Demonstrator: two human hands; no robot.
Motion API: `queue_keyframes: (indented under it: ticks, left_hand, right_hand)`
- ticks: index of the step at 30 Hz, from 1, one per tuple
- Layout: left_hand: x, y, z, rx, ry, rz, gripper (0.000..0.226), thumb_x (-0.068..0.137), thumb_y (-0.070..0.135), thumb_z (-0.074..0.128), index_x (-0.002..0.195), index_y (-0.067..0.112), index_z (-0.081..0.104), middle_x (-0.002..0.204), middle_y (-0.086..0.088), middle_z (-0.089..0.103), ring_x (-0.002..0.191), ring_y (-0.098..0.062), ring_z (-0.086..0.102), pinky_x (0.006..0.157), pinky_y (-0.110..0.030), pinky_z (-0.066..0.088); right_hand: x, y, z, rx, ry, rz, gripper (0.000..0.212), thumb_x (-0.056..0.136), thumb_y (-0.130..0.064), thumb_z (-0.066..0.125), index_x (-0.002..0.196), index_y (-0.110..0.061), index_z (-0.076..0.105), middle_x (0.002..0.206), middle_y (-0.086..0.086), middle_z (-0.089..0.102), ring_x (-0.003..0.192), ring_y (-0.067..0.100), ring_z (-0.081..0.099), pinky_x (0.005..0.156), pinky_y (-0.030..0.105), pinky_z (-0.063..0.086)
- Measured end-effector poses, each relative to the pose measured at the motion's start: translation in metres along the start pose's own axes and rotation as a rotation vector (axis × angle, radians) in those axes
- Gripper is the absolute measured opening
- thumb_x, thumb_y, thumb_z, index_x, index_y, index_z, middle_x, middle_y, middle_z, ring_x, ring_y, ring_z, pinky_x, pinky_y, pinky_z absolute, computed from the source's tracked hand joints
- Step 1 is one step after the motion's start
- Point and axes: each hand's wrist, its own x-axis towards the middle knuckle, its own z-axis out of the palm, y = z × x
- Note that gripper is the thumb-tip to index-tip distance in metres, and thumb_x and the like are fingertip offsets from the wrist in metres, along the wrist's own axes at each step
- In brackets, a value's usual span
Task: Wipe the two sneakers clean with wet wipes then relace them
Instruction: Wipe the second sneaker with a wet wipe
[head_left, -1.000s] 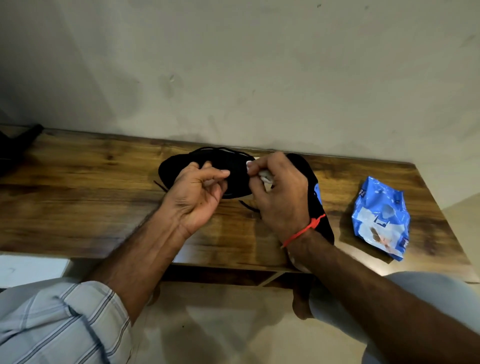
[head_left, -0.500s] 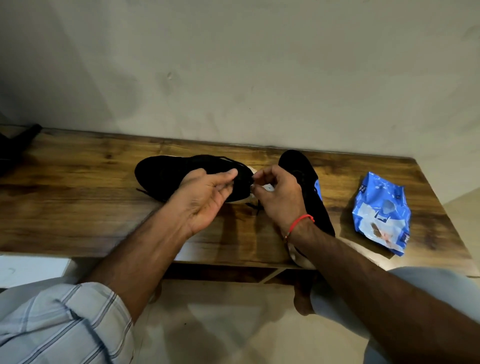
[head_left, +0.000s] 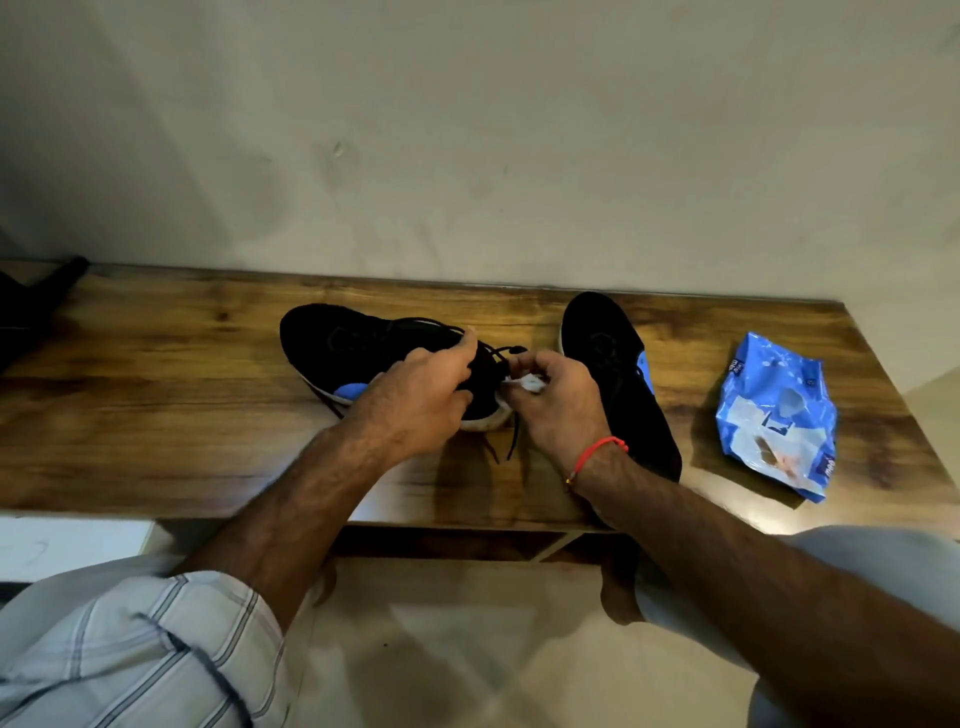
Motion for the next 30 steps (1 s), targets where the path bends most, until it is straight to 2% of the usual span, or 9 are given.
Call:
queue_keyframes:
  ticks: [3,6,11,18,20,23,25,28,30]
  left_hand:
    - [-0.003,0.003,-0.015,-0.264,0.157,0.002,0.070,0.100,0.012,0.062,0.160,0.021,0.027,0.141,-0.001,0.061,0.135,-0.013,0.053,0.112,-0.027,0.041]
    - [-0.005,0.007,-0.026,-0.589,0.211,0.020,0.066,0.100,0.011,0.062,0.158,0.022,0.033,0.127,0.000,0.071,0.118,-0.009,0.066,0.107,-0.036,0.050]
    - [-0.016,0.018,-0.028,-0.875,0.251,0.106,0.049,0.104,0.006,0.053,0.137,0.041,0.045,0.099,0.007,0.078,0.086,-0.002,0.071,0.071,-0.019,0.058]
    - [-0.015,0.009,-0.028,-1.006,0.237,0.052,0.046,0.105,0.004,0.049,0.149,0.017,0.048,0.111,-0.005,0.077,0.103,-0.015,0.072,0.085,-0.022,0.057]
    - [-0.015,0.012,-0.027,-1.057,0.219,0.066,0.044,0.105,0.004,0.048,0.148,0.018,0.049,0.115,-0.004,0.076,0.104,-0.012,0.072,0.084,-0.020,0.056]
    - [-0.015,0.020,-0.028,-1.153,0.200,0.032,0.043,0.108,0.013,0.046,0.148,0.027,0.050,0.116,0.001,0.074,0.080,-0.008,0.070,0.058,-0.020,0.051]
    - [-0.015,0.022,-0.029,-1.172,0.184,0.004,0.041,0.108,0.022,0.046,0.147,0.035,0.050,0.117,0.005,0.073,0.072,-0.012,0.066,0.049,-0.024,0.041]
    - [-0.018,0.024,-0.029,-1.125,0.148,0.018,0.040,0.108,0.027,0.045,0.147,0.037,0.049,0.124,0.005,0.071,0.064,-0.009,0.067,0.045,-0.023,0.039]
    - [-0.020,0.026,-0.026,-1.109,0.123,0.035,0.039,0.108,0.023,0.047,0.145,0.035,0.050,0.107,0.014,0.074,0.059,-0.006,0.064,0.041,-0.021,0.038]
  right_hand:
    - [0.007,-0.006,-0.002,-0.037,0.106,-0.152,0.012,0.085,-0.012,0.073,0.088,-0.024,0.073,0.097,-0.002,0.071,0.094,0.012,0.066,0.086,0.036,0.056]
    - [0.012,-0.020,-0.008,-0.070,0.210,-0.413,0.012,0.086,-0.006,0.071,0.093,-0.015,0.075,0.098,-0.002,0.070,0.093,0.009,0.066,0.085,0.025,0.054]
    - [0.016,-0.042,-0.018,-0.079,0.307,-0.600,0.017,0.086,-0.002,0.068,0.099,-0.009,0.076,0.098,0.000,0.073,0.092,0.008,0.067,0.086,0.019,0.053]
    - [-0.024,-0.035,0.004,-0.230,0.055,-0.966,0.025,0.081,0.009,0.068,0.103,-0.001,0.074,0.108,0.010,0.071,0.104,0.022,0.063,0.098,0.025,0.048]
    - [-0.014,-0.038,-0.002,-0.223,0.077,-0.952,0.025,0.081,0.009,0.067,0.102,-0.002,0.074,0.107,0.008,0.071,0.103,0.024,0.065,0.096,0.030,0.050]
    - [0.003,-0.051,-0.018,-0.192,0.199,-0.865,0.022,0.083,0.006,0.066,0.099,-0.005,0.076,0.102,0.005,0.073,0.098,0.020,0.068,0.090,0.035,0.054]
    - [0.014,-0.056,-0.028,-0.164,0.286,-0.772,0.018,0.085,0.001,0.067,0.097,-0.008,0.076,0.098,0.002,0.074,0.093,0.013,0.068,0.087,0.028,0.055]
    - [0.025,-0.059,-0.035,-0.097,0.328,-0.591,0.017,0.087,-0.005,0.067,0.096,-0.016,0.076,0.094,-0.007,0.072,0.088,0.002,0.065,0.082,0.015,0.051]
    - [0.027,-0.059,-0.036,-0.089,0.320,-0.545,0.017,0.087,-0.006,0.066,0.096,-0.017,0.076,0.093,-0.010,0.071,0.088,0.002,0.065,0.080,0.013,0.050]
